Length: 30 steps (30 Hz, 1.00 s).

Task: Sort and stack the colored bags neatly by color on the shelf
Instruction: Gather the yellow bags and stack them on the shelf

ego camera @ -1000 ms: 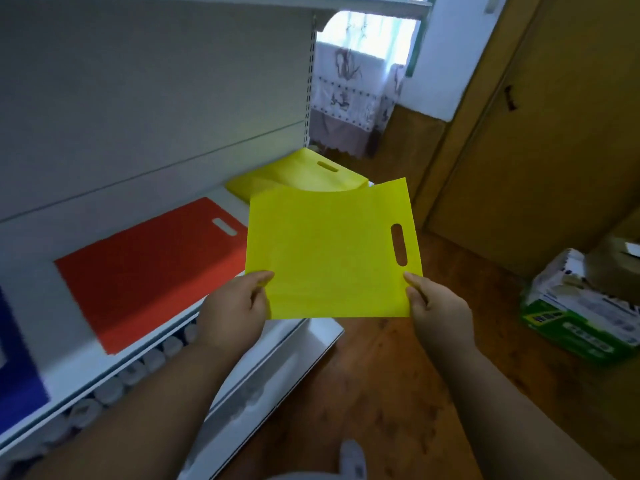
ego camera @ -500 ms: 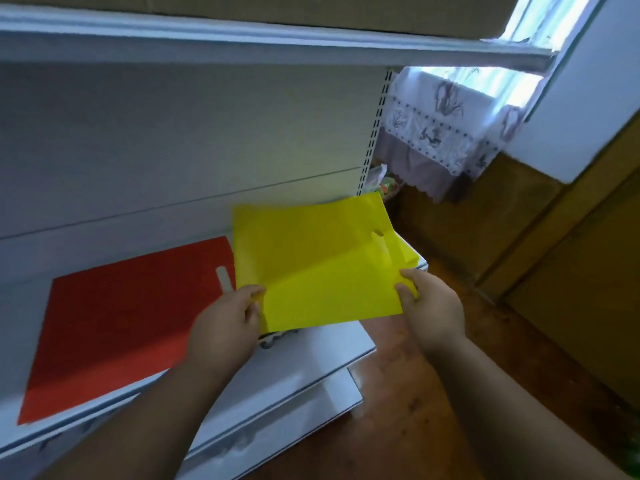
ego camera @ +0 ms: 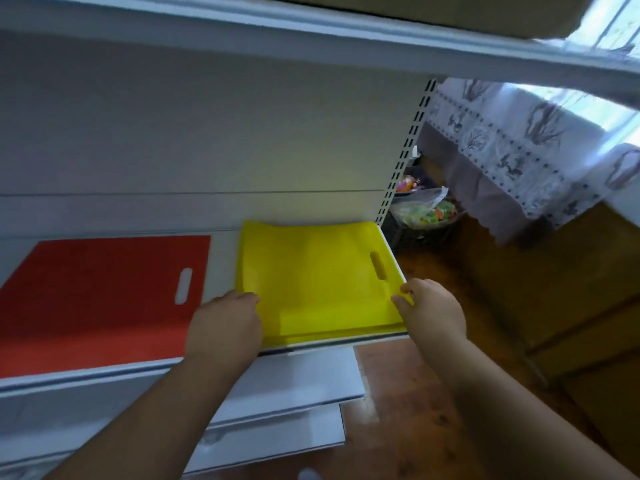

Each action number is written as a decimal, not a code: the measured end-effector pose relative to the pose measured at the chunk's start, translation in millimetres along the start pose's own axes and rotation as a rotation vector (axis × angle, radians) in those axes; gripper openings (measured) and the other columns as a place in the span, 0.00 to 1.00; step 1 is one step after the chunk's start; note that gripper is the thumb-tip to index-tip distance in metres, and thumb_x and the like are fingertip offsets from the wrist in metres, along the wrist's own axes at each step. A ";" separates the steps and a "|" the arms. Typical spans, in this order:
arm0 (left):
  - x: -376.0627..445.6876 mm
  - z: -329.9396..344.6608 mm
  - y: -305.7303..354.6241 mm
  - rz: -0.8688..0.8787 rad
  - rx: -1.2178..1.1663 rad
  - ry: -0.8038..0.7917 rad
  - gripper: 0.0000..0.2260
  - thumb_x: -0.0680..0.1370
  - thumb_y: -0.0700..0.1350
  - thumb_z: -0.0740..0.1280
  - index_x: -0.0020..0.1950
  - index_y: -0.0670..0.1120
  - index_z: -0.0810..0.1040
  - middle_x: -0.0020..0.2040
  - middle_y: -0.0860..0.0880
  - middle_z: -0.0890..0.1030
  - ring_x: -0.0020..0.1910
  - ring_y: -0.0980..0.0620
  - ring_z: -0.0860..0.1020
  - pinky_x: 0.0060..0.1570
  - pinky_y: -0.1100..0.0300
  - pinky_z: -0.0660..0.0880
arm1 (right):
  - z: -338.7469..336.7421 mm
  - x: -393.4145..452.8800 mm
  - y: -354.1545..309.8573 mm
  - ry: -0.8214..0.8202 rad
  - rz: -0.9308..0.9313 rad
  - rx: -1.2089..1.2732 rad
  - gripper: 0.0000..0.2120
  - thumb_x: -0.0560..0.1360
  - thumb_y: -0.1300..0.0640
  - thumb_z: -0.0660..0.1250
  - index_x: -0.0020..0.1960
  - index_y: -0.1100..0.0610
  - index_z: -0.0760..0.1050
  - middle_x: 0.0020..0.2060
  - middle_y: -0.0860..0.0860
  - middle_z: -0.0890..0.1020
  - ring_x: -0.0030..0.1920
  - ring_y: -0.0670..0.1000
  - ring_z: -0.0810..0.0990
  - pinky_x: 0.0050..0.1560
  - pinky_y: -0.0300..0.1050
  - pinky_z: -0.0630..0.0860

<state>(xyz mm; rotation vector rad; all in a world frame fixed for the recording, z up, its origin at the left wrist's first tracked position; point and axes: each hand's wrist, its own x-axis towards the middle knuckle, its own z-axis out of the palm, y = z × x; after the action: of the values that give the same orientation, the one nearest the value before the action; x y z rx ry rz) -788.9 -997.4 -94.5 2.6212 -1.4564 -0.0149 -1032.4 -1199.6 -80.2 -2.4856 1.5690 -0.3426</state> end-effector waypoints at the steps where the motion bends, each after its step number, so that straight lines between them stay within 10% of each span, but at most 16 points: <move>1: 0.0 2.4 5.1 -0.024 0.028 0.009 0.07 0.68 0.43 0.67 0.42 0.46 0.83 0.37 0.46 0.81 0.31 0.43 0.79 0.30 0.54 0.76 | -0.1 5.1 3.1 -0.016 -0.009 -0.004 0.15 0.78 0.45 0.65 0.60 0.52 0.78 0.53 0.49 0.79 0.49 0.53 0.78 0.40 0.45 0.70; 14: -18.7 1.4 14.7 -0.051 -0.030 0.187 0.11 0.71 0.46 0.74 0.52 0.47 0.84 0.40 0.45 0.76 0.34 0.42 0.77 0.36 0.54 0.74 | 7.7 5.9 -25.3 -0.090 -0.216 0.075 0.15 0.80 0.43 0.62 0.60 0.50 0.78 0.56 0.48 0.78 0.47 0.52 0.79 0.41 0.44 0.73; 30: -268.7 -81.7 -263.0 -0.513 -0.193 0.327 0.21 0.78 0.53 0.64 0.71 0.59 0.67 0.41 0.57 0.78 0.37 0.57 0.74 0.35 0.57 0.73 | 36.2 -173.5 -403.8 -0.148 -0.854 0.478 0.17 0.77 0.52 0.66 0.66 0.52 0.73 0.47 0.45 0.77 0.43 0.46 0.73 0.44 0.40 0.65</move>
<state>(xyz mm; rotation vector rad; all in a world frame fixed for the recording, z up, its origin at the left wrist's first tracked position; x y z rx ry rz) -703.1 -623.6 -63.9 2.6009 -0.6292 0.1967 -745.9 -869.6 -21.0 -2.5420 0.2411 -0.5420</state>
